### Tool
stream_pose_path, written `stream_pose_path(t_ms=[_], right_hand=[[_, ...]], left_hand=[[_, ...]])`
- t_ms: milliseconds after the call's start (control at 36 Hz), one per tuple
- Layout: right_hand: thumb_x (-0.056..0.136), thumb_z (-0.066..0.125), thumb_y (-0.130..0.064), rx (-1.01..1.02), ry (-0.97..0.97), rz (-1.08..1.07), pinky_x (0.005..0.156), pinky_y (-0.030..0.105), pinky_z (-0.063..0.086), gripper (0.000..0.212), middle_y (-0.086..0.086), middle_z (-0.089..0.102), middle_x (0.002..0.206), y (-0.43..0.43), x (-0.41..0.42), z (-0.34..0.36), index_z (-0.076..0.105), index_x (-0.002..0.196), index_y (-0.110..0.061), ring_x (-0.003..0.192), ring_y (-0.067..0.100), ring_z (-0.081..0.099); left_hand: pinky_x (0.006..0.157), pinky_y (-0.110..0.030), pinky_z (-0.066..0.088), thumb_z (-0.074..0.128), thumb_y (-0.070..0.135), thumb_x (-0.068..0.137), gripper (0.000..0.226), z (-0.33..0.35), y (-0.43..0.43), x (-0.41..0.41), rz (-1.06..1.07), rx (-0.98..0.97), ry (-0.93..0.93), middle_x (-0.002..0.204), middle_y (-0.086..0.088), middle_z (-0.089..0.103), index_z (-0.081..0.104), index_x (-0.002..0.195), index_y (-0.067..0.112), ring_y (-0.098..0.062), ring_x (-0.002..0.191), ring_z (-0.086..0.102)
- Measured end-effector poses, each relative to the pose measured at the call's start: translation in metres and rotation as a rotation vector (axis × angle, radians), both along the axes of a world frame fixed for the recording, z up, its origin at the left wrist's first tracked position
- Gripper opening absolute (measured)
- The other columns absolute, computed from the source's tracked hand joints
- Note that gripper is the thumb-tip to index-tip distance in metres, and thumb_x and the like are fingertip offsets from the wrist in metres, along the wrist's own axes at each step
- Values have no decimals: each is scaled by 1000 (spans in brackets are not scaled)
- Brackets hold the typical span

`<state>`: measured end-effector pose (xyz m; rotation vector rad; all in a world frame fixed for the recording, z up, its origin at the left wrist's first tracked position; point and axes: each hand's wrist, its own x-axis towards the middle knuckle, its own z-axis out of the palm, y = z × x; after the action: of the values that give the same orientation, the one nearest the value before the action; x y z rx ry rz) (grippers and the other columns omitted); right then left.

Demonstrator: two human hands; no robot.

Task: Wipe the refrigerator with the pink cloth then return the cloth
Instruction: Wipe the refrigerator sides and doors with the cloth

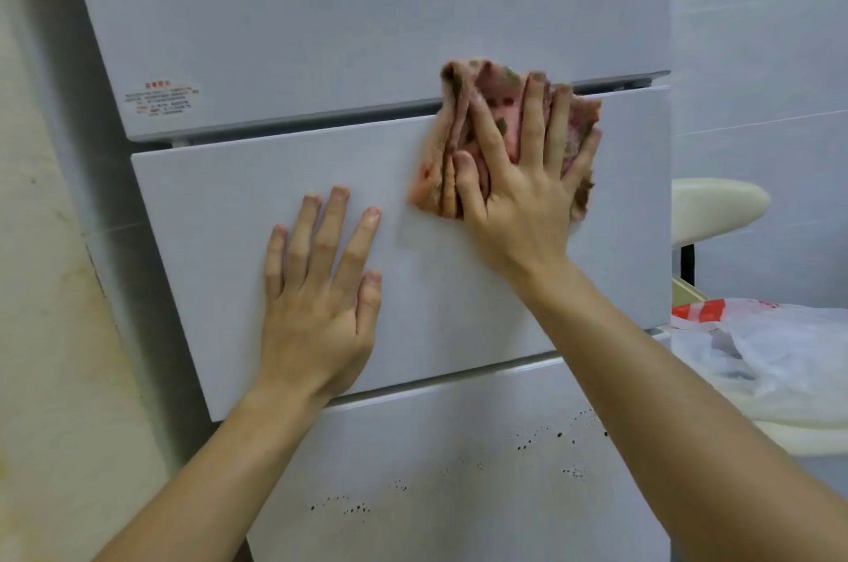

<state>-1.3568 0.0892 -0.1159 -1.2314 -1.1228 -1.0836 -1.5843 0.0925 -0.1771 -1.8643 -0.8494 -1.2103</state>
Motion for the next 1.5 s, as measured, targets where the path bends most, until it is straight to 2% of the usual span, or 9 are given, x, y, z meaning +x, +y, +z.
stream_pose_path(t_ms=[139,333,528,778,889,1167,1278,1333,1500], right_hand=[[109,39,-45,-11,45,5,120,77,10,53,21,23,170,-1,-32,-24,39,161,-35,159,44,17],[106,47,-50,-199,-301,118,119,79,16,51,18,26,169,-12,-65,-147,47,156,-39,157,45,22],[107,51,-41,-208,-503,165,124,67,19,46,9,33,168,-14,-25,-141,51,153,-35,159,32,26],[111,36,-32,27,95,126,129,63,9,55,28,20,169,7,-66,-33,35,163,-15,158,46,15],[111,31,-29,38,192,165,130,60,6,58,35,16,167,15,-106,-30,28,163,-4,157,51,13],[104,55,-23,-177,-462,219,129,61,18,60,28,27,166,1,-113,-148,39,159,-5,158,45,20],[98,60,-18,-269,-653,175,131,55,15,73,23,21,170,-9,-87,-164,29,164,-9,160,40,18],[99,52,-16,-250,-618,163,131,54,12,68,22,18,171,-12,-74,-152,30,163,-9,160,39,16],[108,35,-24,-183,-78,137,131,54,-2,63,20,5,174,-23,-8,-119,15,167,-10,162,38,2]], left_hand=[[130,-52,7,39,29,104,61,-2,5,-14,22,27,-63,174,-7,16,31,164,20,-27,162,12],[131,-48,4,39,28,104,61,-12,7,-37,23,-17,-97,174,-9,15,31,164,18,-28,162,9],[130,-51,5,36,31,105,61,-11,2,-55,35,-41,-62,175,-7,12,28,165,22,-27,162,8],[130,-54,3,42,29,102,60,-6,7,-87,101,-29,-123,175,-5,15,35,162,25,-28,162,9],[130,-54,1,41,29,102,59,-10,10,-91,99,-23,-182,174,-6,16,36,160,20,-27,162,9],[130,-46,-2,38,25,102,60,-20,15,-94,35,-42,-270,174,-6,18,33,161,17,-20,162,7],[130,-48,-1,38,25,103,60,-18,15,-92,25,-51,-271,174,-6,17,33,162,15,-23,162,8],[130,-48,1,37,26,103,60,-19,13,-90,17,-48,-280,174,-6,17,33,161,14,-24,162,8],[130,-47,1,38,28,103,59,-18,9,-85,13,-41,-304,173,-9,20,35,159,12,-28,161,12]])
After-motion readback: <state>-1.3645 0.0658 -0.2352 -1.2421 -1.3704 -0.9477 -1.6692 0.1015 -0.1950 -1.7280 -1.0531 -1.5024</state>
